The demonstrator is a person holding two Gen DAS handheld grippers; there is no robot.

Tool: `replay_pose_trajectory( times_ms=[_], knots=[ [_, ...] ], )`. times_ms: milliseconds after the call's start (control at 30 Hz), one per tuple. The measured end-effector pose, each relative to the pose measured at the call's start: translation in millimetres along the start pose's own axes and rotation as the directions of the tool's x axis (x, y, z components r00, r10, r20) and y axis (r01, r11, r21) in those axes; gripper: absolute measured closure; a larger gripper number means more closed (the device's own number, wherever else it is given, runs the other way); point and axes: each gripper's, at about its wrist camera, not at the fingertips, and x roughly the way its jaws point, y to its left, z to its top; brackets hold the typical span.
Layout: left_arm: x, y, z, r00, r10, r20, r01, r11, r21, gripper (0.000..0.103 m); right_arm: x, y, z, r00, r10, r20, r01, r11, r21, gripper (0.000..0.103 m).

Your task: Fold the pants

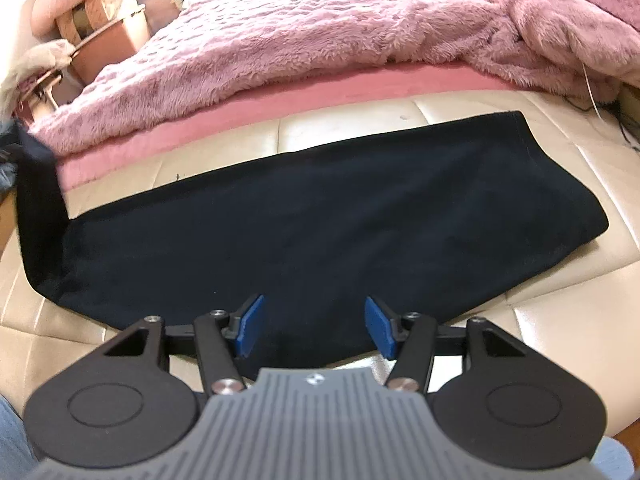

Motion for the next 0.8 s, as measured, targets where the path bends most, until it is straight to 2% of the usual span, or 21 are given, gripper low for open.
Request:
replay_pose_trajectory(
  times_ms=[100,167,233,300,333,400,500,533,567,600,733,800],
  knots=[
    [10,-53,-30,0.991,-0.095,-0.089,0.105,0.988,0.112,0.101,2,-6,-3,1.000,0.016,-0.005,-0.016,1.000,0.024,0.050],
    [18,-79,-54,0.976,-0.144,-0.162,0.173,0.968,0.182,0.101,4,-10,-6,1.000,0.021,-0.013,-0.021,0.999,0.033,0.049],
    [25,-93,-72,0.954,-0.188,-0.235,0.237,0.950,0.205,0.100,5,-12,-10,0.999,0.025,-0.020,-0.025,0.999,0.038,0.049],
    [29,-92,-80,0.928,-0.240,-0.285,0.291,0.945,0.152,0.096,6,-12,-15,0.999,0.032,-0.029,-0.030,0.999,0.041,0.049],
    [30,-89,-82,0.907,-0.287,-0.307,0.330,0.939,0.098,0.091,8,-12,-16,0.999,0.036,-0.035,-0.035,0.999,0.041,0.049],
    [34,-81,-83,0.868,-0.364,-0.338,0.391,0.920,0.013,0.090,10,-11,-20,0.998,0.042,-0.043,-0.040,0.998,0.038,0.048],
    [33,-66,-80,0.817,-0.465,-0.343,0.459,0.883,-0.103,0.084,16,-6,-22,0.997,0.054,-0.056,-0.052,0.998,0.032,0.048],
    [28,-60,-80,0.810,-0.491,-0.321,0.472,0.870,-0.140,0.080,18,-3,-22,0.997,0.060,-0.057,-0.059,0.998,0.029,0.048],
    [25,-55,-76,0.811,-0.504,-0.298,0.477,0.864,-0.162,0.078,18,-1,-22,0.996,0.066,-0.054,-0.065,0.998,0.025,0.048],
    [20,-48,-73,0.819,-0.499,-0.283,0.467,0.866,-0.177,0.075,18,2,-21,0.996,0.075,-0.050,-0.074,0.997,0.019,0.048],
    [23,-15,-67,0.876,-0.403,-0.263,0.356,0.910,-0.212,0.076,21,16,-18,0.989,0.144,-0.033,-0.145,0.989,-0.005,0.055],
    [26,0,-68,0.899,-0.347,-0.268,0.297,0.931,-0.211,0.076,27,25,-15,0.979,0.202,-0.038,-0.202,0.979,-0.004,0.055]
  ],
)
